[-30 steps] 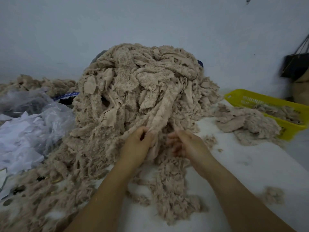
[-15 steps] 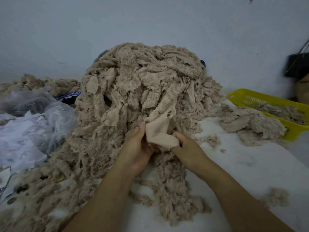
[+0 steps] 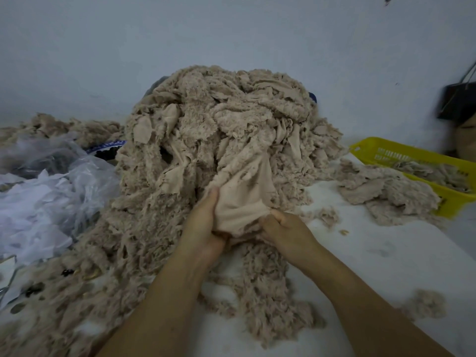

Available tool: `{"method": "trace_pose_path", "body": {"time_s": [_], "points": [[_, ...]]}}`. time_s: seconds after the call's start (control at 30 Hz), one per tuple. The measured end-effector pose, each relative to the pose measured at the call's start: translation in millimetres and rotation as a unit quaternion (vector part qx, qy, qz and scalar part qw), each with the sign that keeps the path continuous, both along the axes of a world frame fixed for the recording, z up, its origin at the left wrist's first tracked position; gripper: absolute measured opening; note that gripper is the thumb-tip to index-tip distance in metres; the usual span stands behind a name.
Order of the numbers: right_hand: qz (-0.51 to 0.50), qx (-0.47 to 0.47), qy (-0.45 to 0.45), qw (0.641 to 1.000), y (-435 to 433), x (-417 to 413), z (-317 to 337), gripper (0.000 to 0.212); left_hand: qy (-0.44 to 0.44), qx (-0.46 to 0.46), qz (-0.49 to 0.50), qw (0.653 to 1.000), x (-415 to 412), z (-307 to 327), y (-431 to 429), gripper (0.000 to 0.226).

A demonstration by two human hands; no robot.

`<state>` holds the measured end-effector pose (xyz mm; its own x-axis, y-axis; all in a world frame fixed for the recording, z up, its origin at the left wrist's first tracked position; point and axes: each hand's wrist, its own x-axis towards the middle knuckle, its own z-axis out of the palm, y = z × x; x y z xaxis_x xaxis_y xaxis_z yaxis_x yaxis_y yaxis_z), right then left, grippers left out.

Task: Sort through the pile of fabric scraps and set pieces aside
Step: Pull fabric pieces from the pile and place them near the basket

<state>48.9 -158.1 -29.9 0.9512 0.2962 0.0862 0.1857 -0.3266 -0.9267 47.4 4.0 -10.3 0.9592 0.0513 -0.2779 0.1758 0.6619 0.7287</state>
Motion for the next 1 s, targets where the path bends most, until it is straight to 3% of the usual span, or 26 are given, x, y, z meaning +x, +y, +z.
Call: {"method": "trace_pose_path", "body": {"time_s": [0.13,0.23,0.3,0.37,0.53,0.67,0.7,0.8,0.87,0.93,1.0], "points": [[0.011,-0.109,-0.056,0.992,5.7,-2.0,1.7,0.039,0.027,-0.081,0.073,0.994,4.1,-0.3,9.6,0.035],[-0.071,-0.211,-0.085,0.971,-1.3,5.7,2.5,0.049,0.017,-0.123,0.075,0.989,6.4,-1.0,21.2,0.042],[-0.178,-0.206,-0.057,0.961,-19.5,19.2,2.7,0.055,0.012,-0.133,0.073,0.988,6.3,-1.2,33.3,0.046],[-0.223,-0.164,-0.04,0.96,-32.0,25.9,0.4,0.06,0.001,-0.111,0.044,0.993,5.0,-3.2,36.5,0.046],[-0.189,-0.127,-0.111,0.967,-14.0,18.4,-6.0,0.05,-0.014,-0.013,-0.061,0.998,-3.6,-3.7,14.6,0.038],[-0.169,-0.116,-0.207,0.956,-14.2,14.4,1.9,0.023,-0.02,0.06,-0.097,0.993,-8.6,-1.6,7.9,0.036],[-0.145,-0.097,-0.215,0.961,-12.7,10.9,4.0,0.025,-0.026,0.073,-0.107,0.991,-9.8,-1.5,4.9,0.036],[-0.016,-0.007,-0.131,0.991,-1.0,3.0,2.7,0.036,-0.04,0.105,-0.126,0.986,-12.6,-1.8,-2.9,0.048],[0.029,0.003,-0.085,0.996,3.9,3.3,-3.9,0.043,-0.05,0.126,-0.122,0.983,-12.9,-3.1,-3.8,0.054],[0.024,-0.025,-0.101,0.994,4.5,4.8,-5.6,0.032,-0.061,0.14,-0.108,0.982,-12.7,-3.9,-3.3,0.05],[0.014,-0.032,-0.122,0.992,4.2,5.1,-4.8,0.009,-0.071,0.157,-0.095,0.98,-12.9,-3.1,-3.6,0.046]]}}
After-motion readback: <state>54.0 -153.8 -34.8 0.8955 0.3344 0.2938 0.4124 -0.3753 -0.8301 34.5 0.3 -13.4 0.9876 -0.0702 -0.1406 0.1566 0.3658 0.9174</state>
